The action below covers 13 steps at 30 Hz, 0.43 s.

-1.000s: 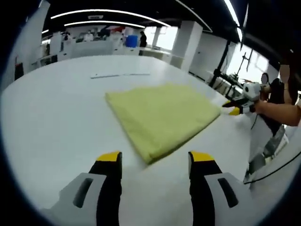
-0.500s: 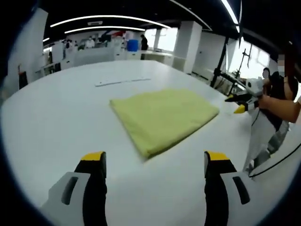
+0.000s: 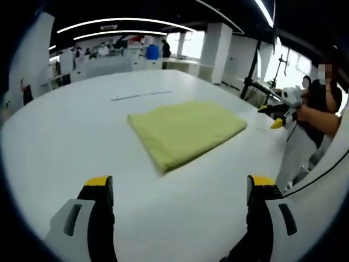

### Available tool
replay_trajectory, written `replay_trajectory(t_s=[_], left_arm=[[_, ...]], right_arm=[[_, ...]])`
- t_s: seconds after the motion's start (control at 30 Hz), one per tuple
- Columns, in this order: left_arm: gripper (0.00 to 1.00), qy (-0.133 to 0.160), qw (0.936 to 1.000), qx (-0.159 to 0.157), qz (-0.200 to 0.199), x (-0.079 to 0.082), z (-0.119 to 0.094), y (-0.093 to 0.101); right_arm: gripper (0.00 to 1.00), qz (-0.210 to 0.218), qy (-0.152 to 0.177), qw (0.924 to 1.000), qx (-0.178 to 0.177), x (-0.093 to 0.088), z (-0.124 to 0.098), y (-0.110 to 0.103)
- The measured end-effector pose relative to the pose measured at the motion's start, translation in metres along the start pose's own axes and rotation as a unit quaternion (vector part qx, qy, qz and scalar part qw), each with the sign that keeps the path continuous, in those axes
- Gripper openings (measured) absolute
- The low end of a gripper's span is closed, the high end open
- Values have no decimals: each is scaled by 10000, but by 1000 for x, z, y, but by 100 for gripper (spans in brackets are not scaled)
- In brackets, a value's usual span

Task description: Fold the garment on the visible template until the final outline fits inside the template.

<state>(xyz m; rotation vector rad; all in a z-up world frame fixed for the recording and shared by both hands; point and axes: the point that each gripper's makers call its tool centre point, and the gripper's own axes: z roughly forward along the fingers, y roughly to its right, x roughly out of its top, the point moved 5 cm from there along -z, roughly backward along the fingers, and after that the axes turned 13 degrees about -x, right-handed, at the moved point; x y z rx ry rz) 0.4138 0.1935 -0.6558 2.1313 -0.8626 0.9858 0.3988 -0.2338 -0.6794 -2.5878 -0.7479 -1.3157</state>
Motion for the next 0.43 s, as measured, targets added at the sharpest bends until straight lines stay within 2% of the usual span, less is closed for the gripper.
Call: replay_trajectory(t_s=[0.2,0.43], left_arm=[[99,-55,9999,-61,106,3,-1,5],[99,-5,9999,-85,92,7,-1,7]], right_arm=[[87,-2,-3,10000,-14,1,-7,-1],[91,15,2,10000,-31,1,-14,-2]])
